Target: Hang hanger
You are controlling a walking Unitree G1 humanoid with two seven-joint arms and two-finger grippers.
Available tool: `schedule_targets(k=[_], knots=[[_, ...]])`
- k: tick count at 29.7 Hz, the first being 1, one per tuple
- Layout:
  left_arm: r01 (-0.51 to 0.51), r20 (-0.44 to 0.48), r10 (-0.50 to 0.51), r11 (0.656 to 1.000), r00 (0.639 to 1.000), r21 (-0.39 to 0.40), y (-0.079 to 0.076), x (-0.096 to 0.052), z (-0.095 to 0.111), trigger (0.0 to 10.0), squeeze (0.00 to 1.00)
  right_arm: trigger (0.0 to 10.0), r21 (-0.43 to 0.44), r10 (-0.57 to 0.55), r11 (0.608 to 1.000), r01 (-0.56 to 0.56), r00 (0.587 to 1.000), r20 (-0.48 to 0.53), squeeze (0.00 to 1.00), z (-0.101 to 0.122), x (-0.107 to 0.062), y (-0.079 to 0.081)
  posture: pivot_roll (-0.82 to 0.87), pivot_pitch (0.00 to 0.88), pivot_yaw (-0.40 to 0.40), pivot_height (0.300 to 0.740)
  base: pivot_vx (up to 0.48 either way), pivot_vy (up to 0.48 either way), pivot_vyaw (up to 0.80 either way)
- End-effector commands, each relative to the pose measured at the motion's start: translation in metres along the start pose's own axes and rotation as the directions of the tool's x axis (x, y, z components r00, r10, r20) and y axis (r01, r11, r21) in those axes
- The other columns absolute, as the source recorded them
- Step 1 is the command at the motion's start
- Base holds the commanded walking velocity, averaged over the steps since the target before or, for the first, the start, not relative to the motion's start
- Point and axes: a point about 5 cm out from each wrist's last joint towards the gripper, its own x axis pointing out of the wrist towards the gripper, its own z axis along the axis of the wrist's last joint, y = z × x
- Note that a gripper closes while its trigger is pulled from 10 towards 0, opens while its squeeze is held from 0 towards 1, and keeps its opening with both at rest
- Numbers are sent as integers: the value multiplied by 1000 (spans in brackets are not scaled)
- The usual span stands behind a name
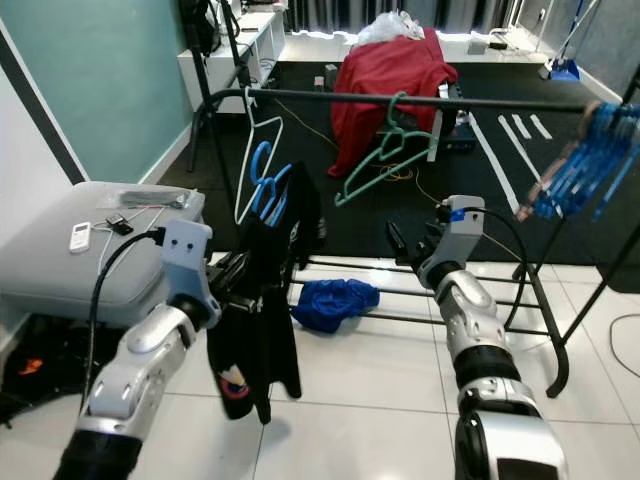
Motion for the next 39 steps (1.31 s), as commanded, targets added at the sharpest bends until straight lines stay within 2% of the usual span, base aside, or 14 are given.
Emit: schedule_targets(k=[1,12,18,36,39], knots=[[5,5,-5,1000,1000,21,-1,3,4,10000,0,10000,4,-20,1000,20,1000,3,0,1,-2,-5,-74,31,7,740,412,0,0],[19,3,-19,999,1000,33,-3,4,5,10000,0,10000,7,-23,1000,23,1000,-4,0,1,-2,-5,-74,35,13,740,417,0,0],[29,10,-30,999,1000,29,-7,4,7,10000,0,10000,13,-22,1000,22,1000,-10,0,-1,-2,-5,-74,33,11,740,417,0,-769],[27,4,-27,999,1000,35,-7,6,7,10000,0,10000,11,-22,1000,22,1000,-12,0,-2,-3,-5,-76,17,9,740,417,0,0],[28,-20,-28,1000,999,8,-8,6,3,10000,0,10000,12,-21,1000,22,1000,-13,0,-2,-3,-5,-77,22,9,740,335,0,0]])
